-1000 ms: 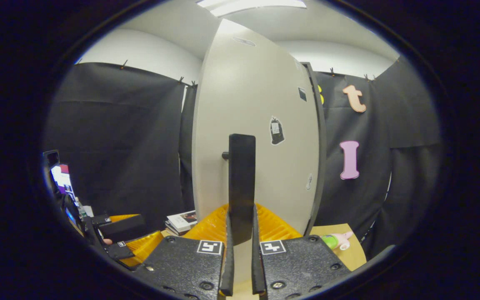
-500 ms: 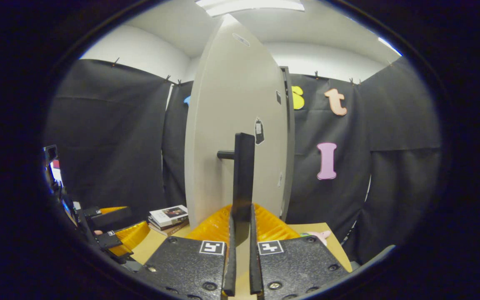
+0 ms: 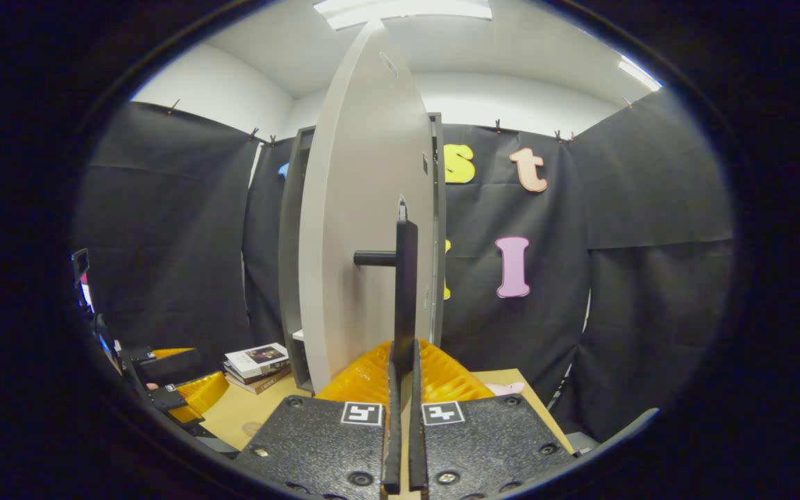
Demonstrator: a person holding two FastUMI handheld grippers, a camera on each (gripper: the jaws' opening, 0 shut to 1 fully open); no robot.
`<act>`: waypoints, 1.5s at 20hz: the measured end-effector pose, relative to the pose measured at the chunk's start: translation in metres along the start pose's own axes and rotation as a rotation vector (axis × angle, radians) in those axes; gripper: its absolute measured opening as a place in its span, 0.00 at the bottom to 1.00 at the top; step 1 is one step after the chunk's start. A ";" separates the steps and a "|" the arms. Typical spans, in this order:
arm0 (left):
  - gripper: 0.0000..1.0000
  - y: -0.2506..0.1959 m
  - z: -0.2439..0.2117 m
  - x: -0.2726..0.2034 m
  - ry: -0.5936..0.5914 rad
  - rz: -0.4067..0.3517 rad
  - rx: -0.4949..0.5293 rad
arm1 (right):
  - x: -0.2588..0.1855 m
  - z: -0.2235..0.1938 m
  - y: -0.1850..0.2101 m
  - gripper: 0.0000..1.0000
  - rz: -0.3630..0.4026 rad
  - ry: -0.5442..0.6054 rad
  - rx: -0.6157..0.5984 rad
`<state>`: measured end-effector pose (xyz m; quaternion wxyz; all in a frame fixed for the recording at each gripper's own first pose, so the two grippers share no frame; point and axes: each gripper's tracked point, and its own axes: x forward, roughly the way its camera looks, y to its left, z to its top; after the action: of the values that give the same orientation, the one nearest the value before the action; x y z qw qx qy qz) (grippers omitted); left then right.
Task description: Open the cabinet door with the right hand, grasp the bottle in the cabinet with the left hand and place it on the coaster, then close the cabinet door with the right hand.
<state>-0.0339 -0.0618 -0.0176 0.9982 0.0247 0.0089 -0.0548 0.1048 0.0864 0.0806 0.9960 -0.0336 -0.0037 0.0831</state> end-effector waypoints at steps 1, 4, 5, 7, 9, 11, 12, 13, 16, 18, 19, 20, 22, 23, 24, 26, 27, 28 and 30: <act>0.95 -0.002 0.000 0.000 -0.002 -0.002 0.000 | 0.000 0.000 -0.003 0.07 -0.013 -0.001 0.000; 0.95 -0.004 0.001 -0.003 -0.005 -0.003 0.002 | 0.001 0.000 -0.010 0.05 -0.040 -0.003 0.002; 0.95 -0.005 0.001 -0.004 -0.006 -0.002 0.003 | 0.000 0.000 -0.012 0.04 -0.048 -0.005 0.001; 0.95 -0.006 -0.001 -0.004 -0.007 0.000 0.004 | 0.000 0.001 -0.015 0.04 -0.067 -0.014 0.001; 0.95 -0.008 -0.003 -0.006 0.000 -0.001 0.004 | 0.000 0.002 -0.022 0.04 -0.085 -0.018 0.009; 0.95 -0.010 -0.004 -0.008 0.001 -0.001 0.004 | 0.000 0.000 -0.021 0.04 -0.072 -0.016 0.035; 0.95 -0.010 -0.002 -0.008 -0.002 0.002 0.004 | 0.001 0.001 -0.016 0.04 -0.058 -0.019 0.047; 0.95 -0.011 -0.002 -0.009 -0.005 0.005 0.004 | 0.002 0.002 -0.014 0.04 -0.048 -0.020 0.050; 0.95 -0.013 0.000 -0.014 -0.012 0.016 0.008 | -0.004 0.001 -0.018 0.04 -0.048 -0.011 0.036; 0.95 -0.012 0.000 -0.015 -0.015 0.025 0.005 | -0.006 0.002 -0.018 0.04 -0.046 -0.012 0.032; 0.95 -0.013 0.000 -0.016 -0.013 0.026 0.003 | -0.007 0.001 -0.017 0.04 -0.036 -0.004 0.041; 0.95 -0.012 0.000 -0.016 -0.012 0.030 0.004 | -0.010 0.001 -0.014 0.04 -0.025 -0.001 0.053; 0.95 -0.013 0.001 -0.016 -0.014 0.035 0.003 | -0.014 0.000 -0.021 0.04 -0.062 -0.001 0.048; 0.95 -0.013 0.001 -0.016 -0.014 0.035 0.001 | -0.014 -0.002 -0.030 0.04 -0.095 -0.003 0.030; 0.95 -0.014 0.001 -0.016 -0.012 0.033 0.000 | -0.012 -0.002 -0.035 0.04 -0.116 -0.008 0.019; 0.95 -0.016 -0.001 -0.014 -0.006 0.023 0.002 | -0.007 -0.003 -0.035 0.04 -0.129 -0.015 0.037; 0.95 -0.017 -0.001 -0.013 -0.003 0.021 0.008 | -0.007 -0.007 -0.034 0.04 -0.133 -0.004 0.046; 0.95 -0.017 -0.001 -0.012 -0.004 0.021 0.013 | -0.013 -0.006 -0.034 0.04 -0.139 -0.004 0.058; 0.95 -0.019 -0.001 -0.009 -0.003 0.019 0.019 | -0.010 -0.004 -0.031 0.26 -0.133 -0.014 0.080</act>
<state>-0.0448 -0.0792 -0.0188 0.9984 0.0342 0.0067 -0.0453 0.0997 0.0537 0.0786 0.9998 0.0072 -0.0096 0.0169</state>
